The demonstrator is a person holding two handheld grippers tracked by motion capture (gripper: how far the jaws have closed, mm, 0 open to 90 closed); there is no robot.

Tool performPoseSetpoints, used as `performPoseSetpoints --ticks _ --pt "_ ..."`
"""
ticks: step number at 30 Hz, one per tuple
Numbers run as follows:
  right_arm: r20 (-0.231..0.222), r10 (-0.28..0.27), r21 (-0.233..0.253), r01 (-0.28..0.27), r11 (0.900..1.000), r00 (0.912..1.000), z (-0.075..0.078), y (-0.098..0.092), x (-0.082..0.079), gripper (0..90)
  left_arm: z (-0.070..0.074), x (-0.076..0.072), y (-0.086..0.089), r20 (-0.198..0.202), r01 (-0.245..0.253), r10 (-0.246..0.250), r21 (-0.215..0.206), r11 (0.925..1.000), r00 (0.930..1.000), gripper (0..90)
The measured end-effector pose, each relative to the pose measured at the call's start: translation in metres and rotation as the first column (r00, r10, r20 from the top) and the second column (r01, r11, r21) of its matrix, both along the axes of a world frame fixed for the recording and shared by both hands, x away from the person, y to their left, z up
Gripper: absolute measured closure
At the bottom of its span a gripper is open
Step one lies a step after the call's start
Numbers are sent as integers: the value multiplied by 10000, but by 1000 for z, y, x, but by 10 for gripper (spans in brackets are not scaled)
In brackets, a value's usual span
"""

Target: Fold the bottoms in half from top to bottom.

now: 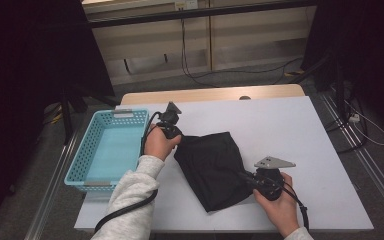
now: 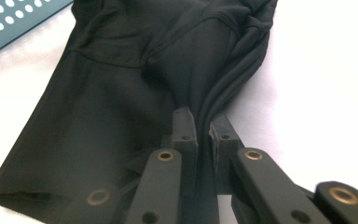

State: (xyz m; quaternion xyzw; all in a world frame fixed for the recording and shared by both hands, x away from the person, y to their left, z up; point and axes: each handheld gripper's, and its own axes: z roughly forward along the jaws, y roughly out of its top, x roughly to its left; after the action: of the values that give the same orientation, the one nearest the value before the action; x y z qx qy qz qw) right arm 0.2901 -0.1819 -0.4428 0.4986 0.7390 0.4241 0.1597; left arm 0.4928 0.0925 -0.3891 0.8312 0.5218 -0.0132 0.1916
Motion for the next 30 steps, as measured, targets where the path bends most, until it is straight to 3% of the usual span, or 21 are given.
performPoseSetpoints --ticks 20,30 --pt "201 112 114 -114 9999 9997 3 11 -2 842 17 5 1 162 -129 131 -159 9998 9998 799" --pt "418 115 415 -132 9991 9991 10 18 -4 843 35 10 3 275 -143 145 -61 9999 9995 803"
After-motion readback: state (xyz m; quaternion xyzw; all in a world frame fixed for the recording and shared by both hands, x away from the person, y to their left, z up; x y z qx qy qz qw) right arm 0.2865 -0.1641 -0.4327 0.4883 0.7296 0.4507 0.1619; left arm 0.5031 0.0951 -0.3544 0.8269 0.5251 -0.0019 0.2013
